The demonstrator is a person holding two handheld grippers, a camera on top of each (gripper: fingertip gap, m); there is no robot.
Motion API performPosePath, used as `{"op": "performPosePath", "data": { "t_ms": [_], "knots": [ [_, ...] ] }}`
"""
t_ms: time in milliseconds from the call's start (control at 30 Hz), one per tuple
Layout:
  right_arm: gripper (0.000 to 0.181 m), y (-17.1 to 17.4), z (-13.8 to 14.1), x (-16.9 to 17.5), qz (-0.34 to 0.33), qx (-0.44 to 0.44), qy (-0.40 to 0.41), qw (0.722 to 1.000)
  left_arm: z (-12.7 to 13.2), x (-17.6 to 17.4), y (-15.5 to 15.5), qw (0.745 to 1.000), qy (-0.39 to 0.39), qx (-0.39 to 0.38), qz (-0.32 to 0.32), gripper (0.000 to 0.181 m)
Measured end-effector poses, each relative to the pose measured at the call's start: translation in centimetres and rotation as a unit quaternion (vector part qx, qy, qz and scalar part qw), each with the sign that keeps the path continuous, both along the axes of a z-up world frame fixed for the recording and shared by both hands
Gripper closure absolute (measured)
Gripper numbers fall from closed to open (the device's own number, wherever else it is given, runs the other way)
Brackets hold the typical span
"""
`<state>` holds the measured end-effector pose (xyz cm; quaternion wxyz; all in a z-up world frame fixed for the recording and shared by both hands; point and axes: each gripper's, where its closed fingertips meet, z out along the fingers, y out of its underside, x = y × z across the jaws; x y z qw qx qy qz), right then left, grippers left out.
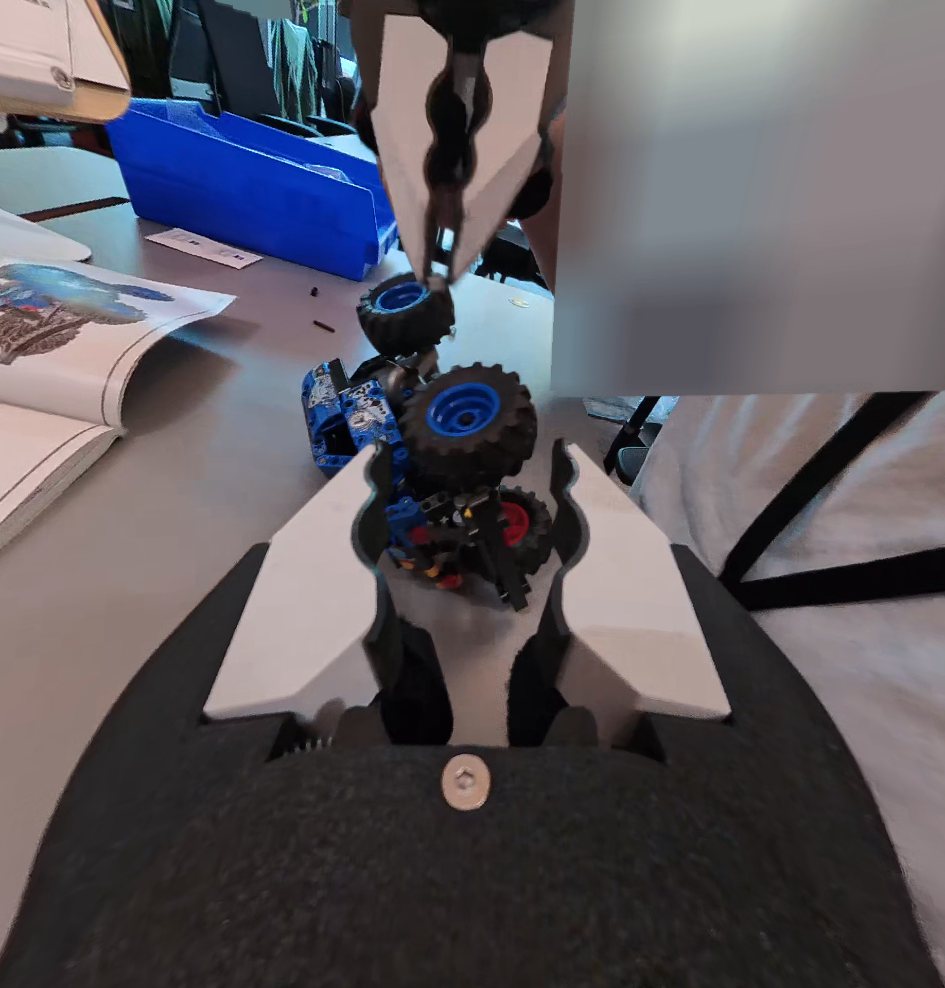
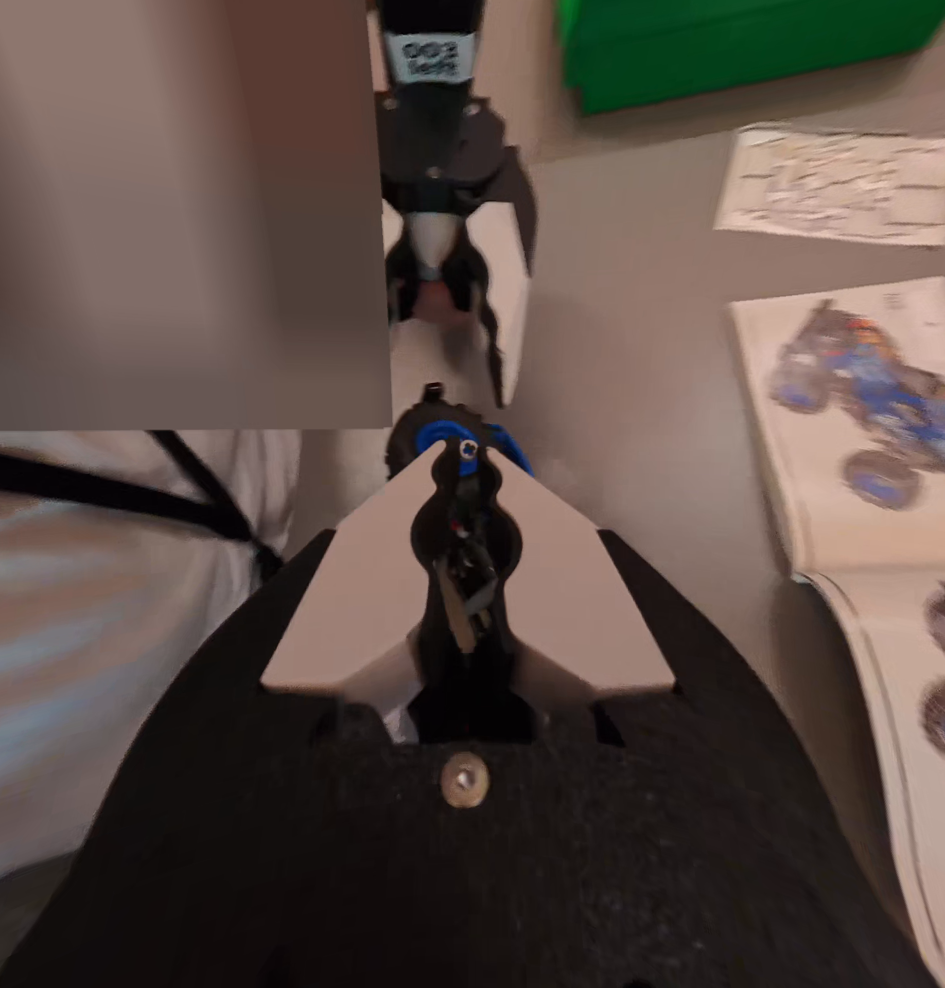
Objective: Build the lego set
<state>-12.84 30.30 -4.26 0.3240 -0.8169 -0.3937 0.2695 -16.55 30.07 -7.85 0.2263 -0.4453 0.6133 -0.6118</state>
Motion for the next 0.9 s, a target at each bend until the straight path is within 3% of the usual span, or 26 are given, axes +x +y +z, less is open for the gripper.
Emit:
{"op": "performPosePath", "data": {
  "t_ms": [333, 900],
  "knots": [
    [0.176, -0.3, -3.0, -2.4, 0.163, -0.123, -0.045, 0.978, 0.3, 1.3, -0.8, 1.0, -0.012, 0.009, 0.016, 0.135],
    [0.175, -1.0, -4.1, -2.4, 0.245, -0.194, -0.114, 0.943, 0.3, 1.0, -0.9, 0.999, -0.028, 0.035, 0.029, 0.138]
  ]
}}
